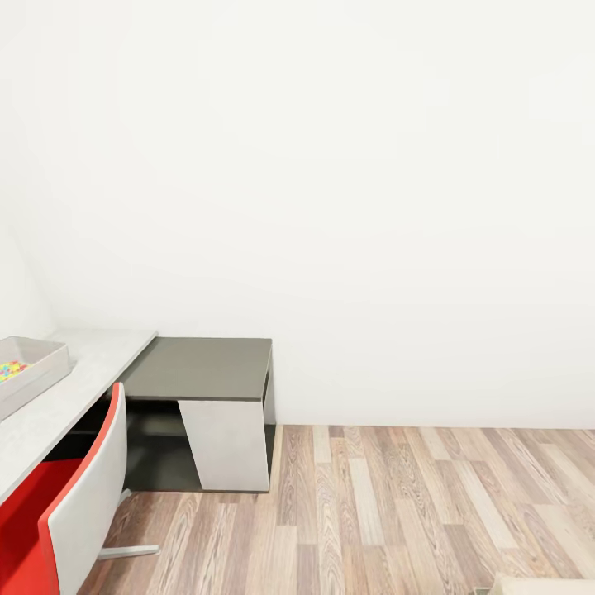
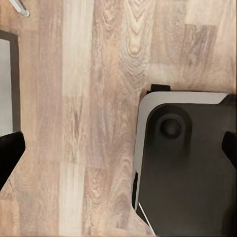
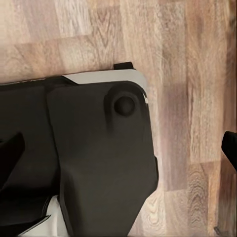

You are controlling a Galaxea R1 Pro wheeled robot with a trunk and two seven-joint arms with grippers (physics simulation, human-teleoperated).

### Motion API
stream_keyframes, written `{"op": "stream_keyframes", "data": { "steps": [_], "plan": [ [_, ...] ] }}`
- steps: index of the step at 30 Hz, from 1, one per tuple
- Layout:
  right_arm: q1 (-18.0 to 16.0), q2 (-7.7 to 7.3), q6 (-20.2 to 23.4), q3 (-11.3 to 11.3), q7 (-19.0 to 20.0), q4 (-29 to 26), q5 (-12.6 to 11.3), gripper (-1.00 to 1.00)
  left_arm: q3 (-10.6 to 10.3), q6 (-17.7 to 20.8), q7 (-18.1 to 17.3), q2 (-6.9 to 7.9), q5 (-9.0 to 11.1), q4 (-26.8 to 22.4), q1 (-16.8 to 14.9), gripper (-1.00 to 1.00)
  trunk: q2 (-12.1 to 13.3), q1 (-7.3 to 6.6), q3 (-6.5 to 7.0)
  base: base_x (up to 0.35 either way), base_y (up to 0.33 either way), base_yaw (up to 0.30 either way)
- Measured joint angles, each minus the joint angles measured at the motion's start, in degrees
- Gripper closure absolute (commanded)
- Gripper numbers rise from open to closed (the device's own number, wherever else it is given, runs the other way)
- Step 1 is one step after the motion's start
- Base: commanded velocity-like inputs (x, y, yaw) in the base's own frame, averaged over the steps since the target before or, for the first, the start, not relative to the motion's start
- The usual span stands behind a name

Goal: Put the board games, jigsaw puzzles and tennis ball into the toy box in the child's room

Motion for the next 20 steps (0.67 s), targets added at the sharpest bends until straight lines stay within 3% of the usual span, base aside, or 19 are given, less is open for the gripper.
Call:
{"op": "stream_keyframes", "data": {
  "steps": [4, 20],
  "plan": [
    [0.05, -0.36, 0.02, 0.05, -0.01, 0.00, 0.00, -1.00, 0.01, 0.02, 0.00, -0.69, 0.03, 0.00, 0.00, -1.00, 0.00, 0.00, -0.01, 0.000, 0.000, 0.000],
    [0.10, -0.45, 0.05, 0.06, -0.01, 0.01, 0.00, -1.00, -0.06, 0.02, -0.01, -0.82, -0.07, 0.00, 0.00, -1.00, 0.00, 0.00, -0.01, 0.000, 0.000, 0.000]
  ]
}}
